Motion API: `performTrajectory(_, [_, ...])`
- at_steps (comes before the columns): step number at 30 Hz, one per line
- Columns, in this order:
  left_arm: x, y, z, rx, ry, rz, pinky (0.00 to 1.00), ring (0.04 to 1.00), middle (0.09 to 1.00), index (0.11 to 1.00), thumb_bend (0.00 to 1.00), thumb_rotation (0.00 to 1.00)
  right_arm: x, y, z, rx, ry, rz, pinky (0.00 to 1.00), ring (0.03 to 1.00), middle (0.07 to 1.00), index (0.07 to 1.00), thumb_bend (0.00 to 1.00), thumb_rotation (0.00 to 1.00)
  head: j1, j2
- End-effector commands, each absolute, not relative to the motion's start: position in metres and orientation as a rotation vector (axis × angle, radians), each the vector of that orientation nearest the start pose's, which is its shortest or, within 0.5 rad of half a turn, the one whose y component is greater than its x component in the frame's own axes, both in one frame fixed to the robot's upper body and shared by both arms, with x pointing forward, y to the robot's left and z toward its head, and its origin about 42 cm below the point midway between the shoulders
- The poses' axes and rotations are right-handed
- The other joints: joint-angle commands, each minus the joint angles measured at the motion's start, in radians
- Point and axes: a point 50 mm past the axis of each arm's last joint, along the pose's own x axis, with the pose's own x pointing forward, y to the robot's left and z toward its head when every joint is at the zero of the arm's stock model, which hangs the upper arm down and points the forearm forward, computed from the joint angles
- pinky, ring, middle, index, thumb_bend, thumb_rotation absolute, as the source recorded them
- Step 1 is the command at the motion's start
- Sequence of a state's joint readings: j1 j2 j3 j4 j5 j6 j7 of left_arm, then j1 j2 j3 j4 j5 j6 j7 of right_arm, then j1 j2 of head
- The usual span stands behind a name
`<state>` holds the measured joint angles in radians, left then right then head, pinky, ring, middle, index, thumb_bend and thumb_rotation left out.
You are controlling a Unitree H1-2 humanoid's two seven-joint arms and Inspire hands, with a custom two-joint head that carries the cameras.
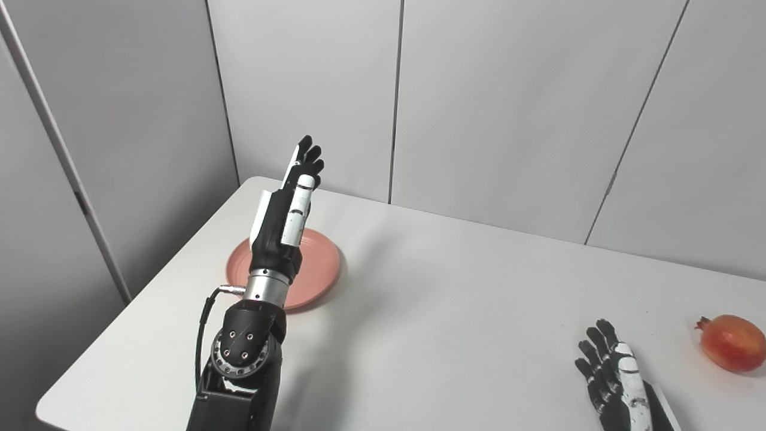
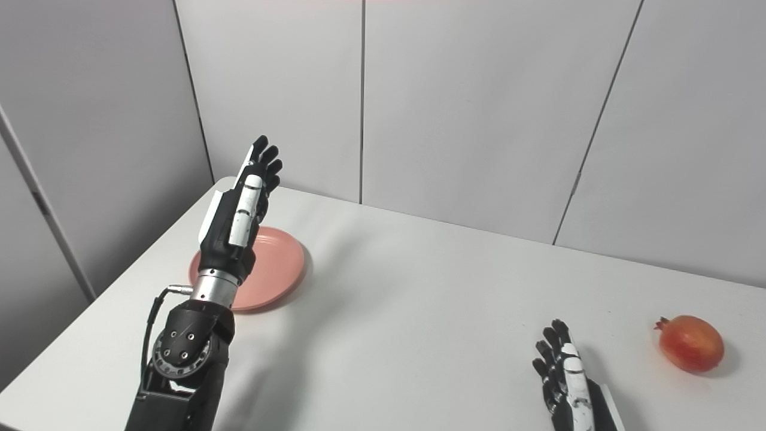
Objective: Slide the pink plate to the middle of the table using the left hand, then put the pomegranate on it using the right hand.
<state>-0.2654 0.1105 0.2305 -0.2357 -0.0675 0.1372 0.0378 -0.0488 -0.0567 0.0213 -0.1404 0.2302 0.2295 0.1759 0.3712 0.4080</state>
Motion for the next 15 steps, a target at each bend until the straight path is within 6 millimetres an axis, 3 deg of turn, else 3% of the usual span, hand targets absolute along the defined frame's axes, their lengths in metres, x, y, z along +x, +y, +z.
performTrajectory(1, [0.347,0.292,0.267,0.029,-0.474,0.196,0.98,0.968,0.981,0.974,0.41,1.00,0.304,-0.204,0.150,0.174,-0.032,0.275,1.00,1.000,1.000,1.000,0.17,1.00,0.003,0.001])
performTrajectory(15, [0.349,0.349,0.276,-0.007,-0.480,0.331,0.97,0.957,0.957,0.941,0.41,1.00,0.303,-0.205,0.152,0.173,-0.027,0.275,1.00,1.000,1.000,1.000,0.16,1.00,0.015,-0.001])
